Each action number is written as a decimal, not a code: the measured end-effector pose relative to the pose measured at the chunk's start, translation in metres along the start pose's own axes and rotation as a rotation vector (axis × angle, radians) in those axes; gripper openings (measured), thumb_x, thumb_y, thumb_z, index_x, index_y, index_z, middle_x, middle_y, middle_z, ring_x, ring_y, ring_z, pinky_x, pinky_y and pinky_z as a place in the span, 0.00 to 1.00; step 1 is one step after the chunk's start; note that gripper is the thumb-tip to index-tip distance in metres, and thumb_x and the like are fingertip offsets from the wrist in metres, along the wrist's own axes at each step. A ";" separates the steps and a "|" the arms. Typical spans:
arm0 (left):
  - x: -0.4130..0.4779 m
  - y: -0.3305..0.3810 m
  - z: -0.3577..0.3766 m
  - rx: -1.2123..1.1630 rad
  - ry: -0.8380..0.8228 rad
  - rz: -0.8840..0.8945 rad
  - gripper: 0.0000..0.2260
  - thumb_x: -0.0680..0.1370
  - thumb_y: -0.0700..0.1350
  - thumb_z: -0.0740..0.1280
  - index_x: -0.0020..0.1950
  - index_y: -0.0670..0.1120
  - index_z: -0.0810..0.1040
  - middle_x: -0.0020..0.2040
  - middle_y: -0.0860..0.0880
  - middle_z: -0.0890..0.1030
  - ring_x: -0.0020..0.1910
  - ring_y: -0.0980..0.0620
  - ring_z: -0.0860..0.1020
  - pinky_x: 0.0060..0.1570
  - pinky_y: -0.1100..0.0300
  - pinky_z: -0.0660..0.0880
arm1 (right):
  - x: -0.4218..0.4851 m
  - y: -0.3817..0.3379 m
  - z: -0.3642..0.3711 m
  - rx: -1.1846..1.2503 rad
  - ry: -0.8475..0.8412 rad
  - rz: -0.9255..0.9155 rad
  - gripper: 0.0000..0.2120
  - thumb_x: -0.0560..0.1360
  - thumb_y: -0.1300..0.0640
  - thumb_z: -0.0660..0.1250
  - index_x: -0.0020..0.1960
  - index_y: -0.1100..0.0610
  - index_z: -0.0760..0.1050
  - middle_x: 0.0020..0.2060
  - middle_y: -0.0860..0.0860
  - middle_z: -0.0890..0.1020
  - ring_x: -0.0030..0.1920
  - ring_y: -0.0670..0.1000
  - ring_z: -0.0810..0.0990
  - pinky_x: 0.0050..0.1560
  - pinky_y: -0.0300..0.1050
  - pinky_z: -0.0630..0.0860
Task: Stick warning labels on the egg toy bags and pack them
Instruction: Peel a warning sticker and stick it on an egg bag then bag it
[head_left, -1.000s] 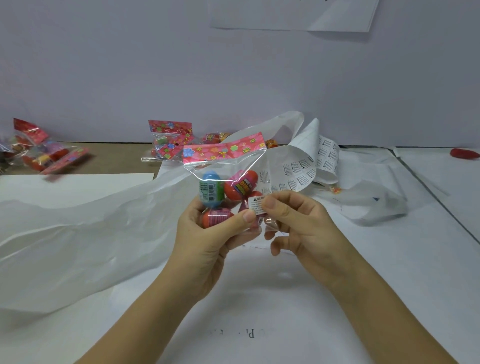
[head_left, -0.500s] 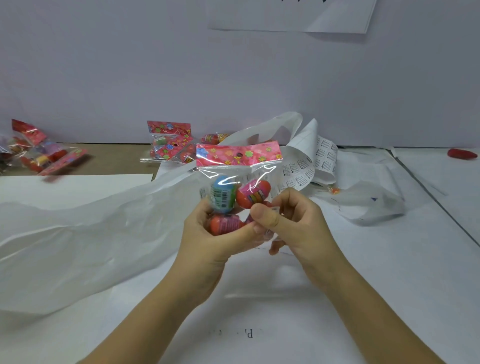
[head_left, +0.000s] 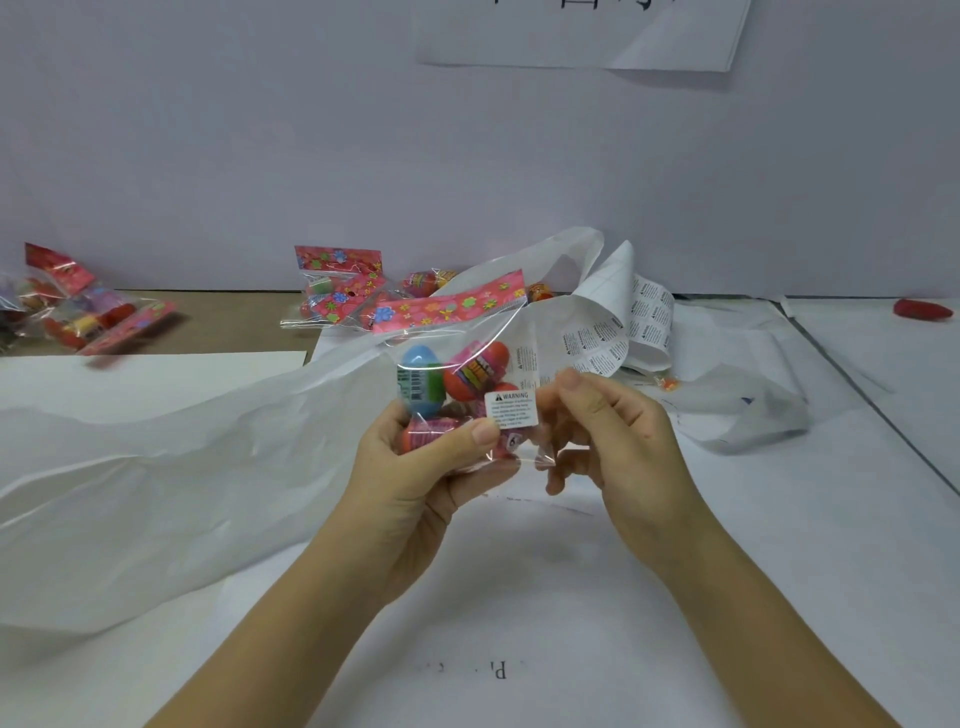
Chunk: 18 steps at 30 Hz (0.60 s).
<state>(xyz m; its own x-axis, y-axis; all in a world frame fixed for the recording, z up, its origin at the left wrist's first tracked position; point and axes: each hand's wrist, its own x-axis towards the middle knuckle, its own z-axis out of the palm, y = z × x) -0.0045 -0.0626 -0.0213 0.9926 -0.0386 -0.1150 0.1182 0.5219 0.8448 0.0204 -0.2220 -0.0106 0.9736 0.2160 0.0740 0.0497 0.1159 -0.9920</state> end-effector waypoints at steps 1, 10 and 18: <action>0.000 0.000 0.000 0.016 -0.003 0.008 0.32 0.56 0.42 0.76 0.59 0.42 0.75 0.46 0.41 0.86 0.42 0.44 0.86 0.34 0.60 0.81 | 0.000 0.000 0.000 -0.003 0.000 0.004 0.14 0.74 0.43 0.66 0.39 0.51 0.83 0.30 0.48 0.79 0.29 0.47 0.76 0.26 0.41 0.74; 0.000 -0.001 -0.001 0.091 -0.022 -0.007 0.31 0.56 0.41 0.77 0.58 0.43 0.76 0.47 0.42 0.86 0.45 0.42 0.86 0.35 0.60 0.81 | 0.001 0.003 0.001 -0.020 0.057 -0.041 0.13 0.71 0.42 0.65 0.35 0.50 0.79 0.29 0.49 0.79 0.28 0.47 0.76 0.26 0.40 0.74; -0.001 -0.001 0.003 0.170 -0.010 -0.056 0.34 0.53 0.45 0.79 0.59 0.47 0.77 0.49 0.44 0.86 0.45 0.42 0.85 0.35 0.58 0.81 | 0.003 0.002 -0.006 -0.192 0.085 -0.130 0.14 0.68 0.44 0.68 0.38 0.56 0.75 0.29 0.49 0.82 0.28 0.46 0.78 0.26 0.42 0.75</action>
<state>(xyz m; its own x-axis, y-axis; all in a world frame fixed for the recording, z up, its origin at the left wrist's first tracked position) -0.0056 -0.0660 -0.0206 0.9845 -0.0724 -0.1597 0.1752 0.3670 0.9136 0.0250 -0.2270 -0.0132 0.9710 0.1280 0.2019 0.2097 -0.0506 -0.9765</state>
